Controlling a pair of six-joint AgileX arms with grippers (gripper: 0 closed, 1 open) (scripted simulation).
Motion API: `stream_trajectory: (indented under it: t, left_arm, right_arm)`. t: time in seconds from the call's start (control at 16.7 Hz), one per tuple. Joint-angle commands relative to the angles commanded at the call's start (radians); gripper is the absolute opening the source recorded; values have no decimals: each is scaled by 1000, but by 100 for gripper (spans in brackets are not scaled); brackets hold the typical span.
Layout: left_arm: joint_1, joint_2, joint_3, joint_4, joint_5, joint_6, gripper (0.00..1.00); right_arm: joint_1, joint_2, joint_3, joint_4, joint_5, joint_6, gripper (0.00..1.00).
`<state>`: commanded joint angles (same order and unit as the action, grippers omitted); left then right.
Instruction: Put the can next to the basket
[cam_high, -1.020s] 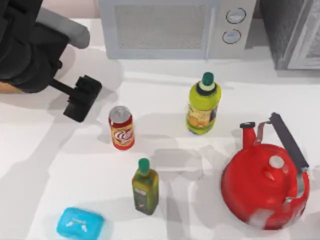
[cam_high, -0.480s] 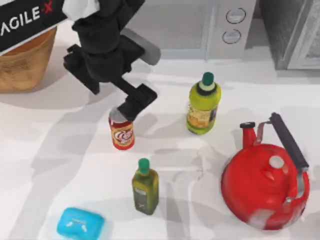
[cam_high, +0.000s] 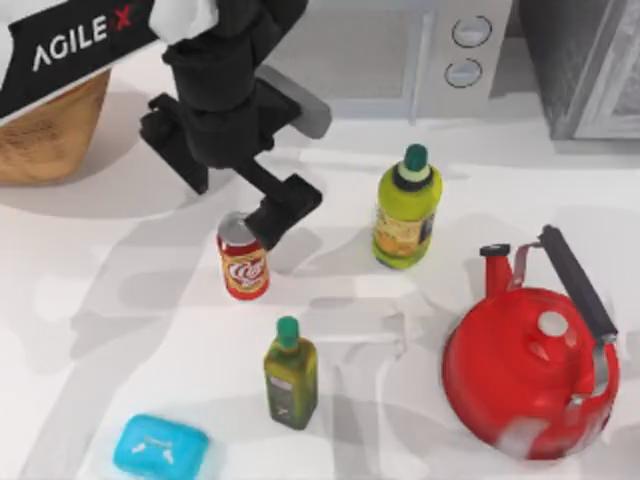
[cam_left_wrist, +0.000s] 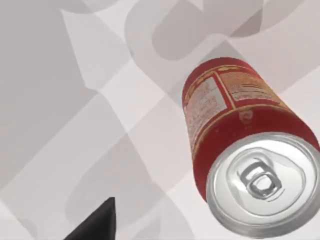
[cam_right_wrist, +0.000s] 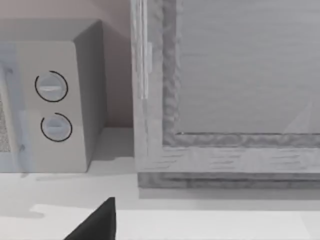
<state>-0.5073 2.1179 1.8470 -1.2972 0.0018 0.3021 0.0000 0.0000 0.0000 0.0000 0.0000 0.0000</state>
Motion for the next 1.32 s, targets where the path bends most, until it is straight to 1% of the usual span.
stream_trajectory:
  t: [0.12, 0.42, 0.72, 1.32]
  left_arm:
    - [-2, 6, -35, 38, 0, 2, 100]
    - [-2, 32, -165, 199, 0, 2, 100]
    - [-3, 36, -180, 215, 0, 2, 100]
    - [-3, 36, -180, 215, 0, 2, 25]
  right_arm:
    - [0, 0, 0, 0, 0, 0, 100]
    - [0, 0, 0, 0, 0, 0, 100]
    - [0, 0, 0, 0, 0, 0, 100]
    - [0, 0, 0, 0, 0, 0, 100]
